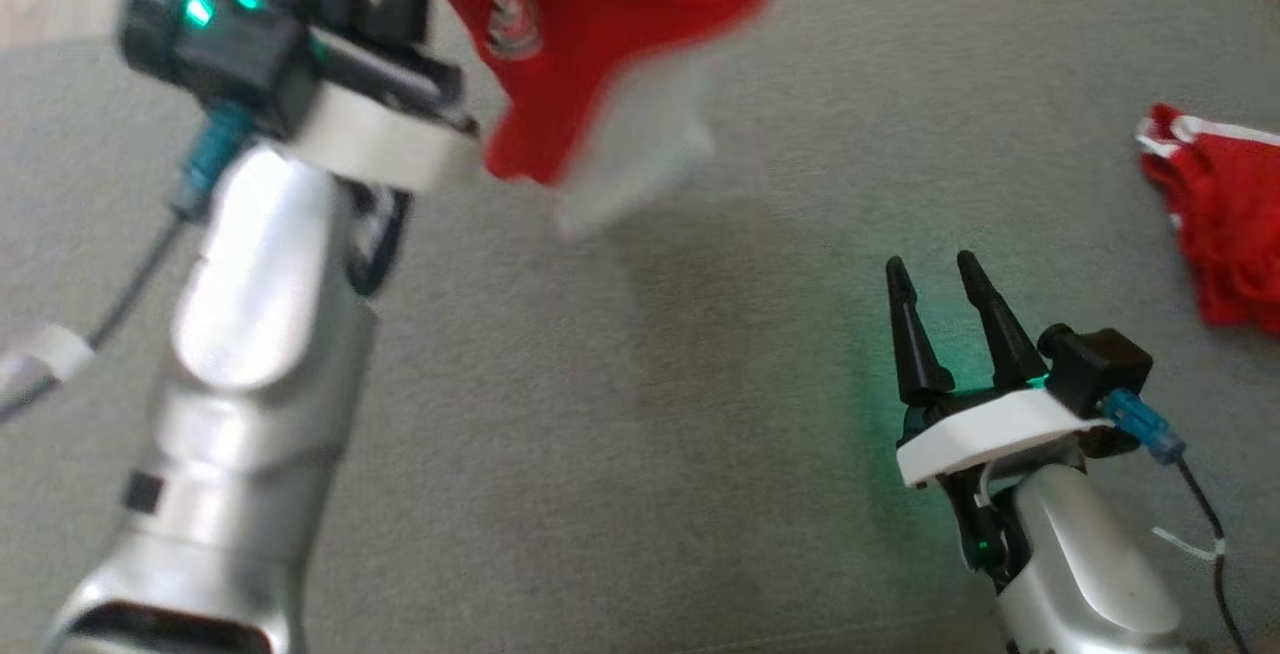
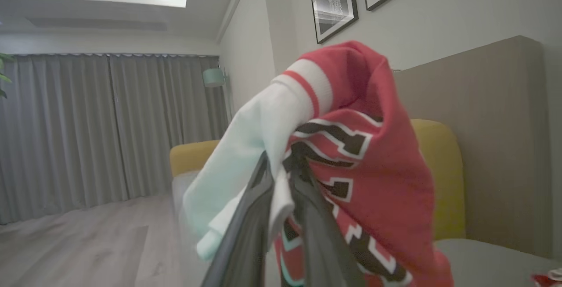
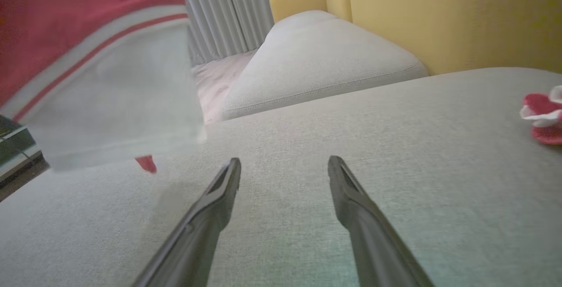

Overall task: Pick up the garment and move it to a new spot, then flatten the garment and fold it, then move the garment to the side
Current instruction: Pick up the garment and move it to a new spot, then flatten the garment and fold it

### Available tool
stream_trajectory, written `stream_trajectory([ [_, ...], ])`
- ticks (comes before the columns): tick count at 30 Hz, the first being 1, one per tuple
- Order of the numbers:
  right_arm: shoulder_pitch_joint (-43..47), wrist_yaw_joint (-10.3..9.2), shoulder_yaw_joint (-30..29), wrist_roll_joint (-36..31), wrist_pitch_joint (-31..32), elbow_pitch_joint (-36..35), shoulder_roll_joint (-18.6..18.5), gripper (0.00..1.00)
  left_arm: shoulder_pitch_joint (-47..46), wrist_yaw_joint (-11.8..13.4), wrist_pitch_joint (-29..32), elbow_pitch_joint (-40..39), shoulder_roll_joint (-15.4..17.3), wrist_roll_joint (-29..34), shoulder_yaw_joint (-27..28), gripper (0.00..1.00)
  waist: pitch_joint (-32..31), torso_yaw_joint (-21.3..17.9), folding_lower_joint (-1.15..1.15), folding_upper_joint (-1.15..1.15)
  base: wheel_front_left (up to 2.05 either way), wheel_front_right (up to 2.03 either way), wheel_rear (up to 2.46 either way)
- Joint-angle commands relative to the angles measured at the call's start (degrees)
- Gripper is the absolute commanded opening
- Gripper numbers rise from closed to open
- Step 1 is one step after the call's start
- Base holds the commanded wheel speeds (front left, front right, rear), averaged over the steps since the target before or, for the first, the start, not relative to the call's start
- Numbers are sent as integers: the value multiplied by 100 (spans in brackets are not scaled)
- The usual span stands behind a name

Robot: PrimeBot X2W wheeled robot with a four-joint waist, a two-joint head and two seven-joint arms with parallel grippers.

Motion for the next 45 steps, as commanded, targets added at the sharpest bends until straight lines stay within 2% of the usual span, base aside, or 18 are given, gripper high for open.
stream_trajectory([
  [1, -57, -4, 115, 49, 4, -162, 2, 100, 33, 12, -22, -141, 122, -51, 123, 51, -110, -156, 1, 0, 0, 0, 0],
  [2, -45, -4, 103, 56, 4, -157, 2, 100, 161, 11, -22, -73, 81, -111, 96, 100, -121, -180, 1, 0, 0, 0, 0],
  [10, 40, -4, -52, 1, 4, -84, 2, 100, 1468, 193, -22, 124, -98, -193, 382, 100, -274, -85, 1, 0, 0, 0, 0],
  [15, 168, -4, -115, -21, 4, -15, 2, 100, 2521, 505, -22, 45, -79, -70, 815, 100, -527, 55, 1, 0, 0, 0, 0],
  [21, 393, -4, -160, -21, 4, 96, 2, 100, 3822, 714, -22, -227, -108, -3, 1410, 100, -881, 201, 1, 0, 0, 0, 0],
  [28, 624, -4, -229, 4, 4, 154, 2, 100, 4833, 768, -23, -516, -232, 141, 1745, 100, -1075, 315, 1, 0, 0, 0, 0],
  [32, 713, -4, -255, -15, 4, 203, 2, 100, 5123, 688, -23, -515, -279, 190, 1831, 100, -1104, 348, 1, 0, 0, 0, 0],
  [45, 158, -4, -589, -140, 4, 975, 2, 100, 4977, 501, -23, -410, -329, 289, 1491, 100, -803, 742, 1, 0, 0, 0, 0],
])
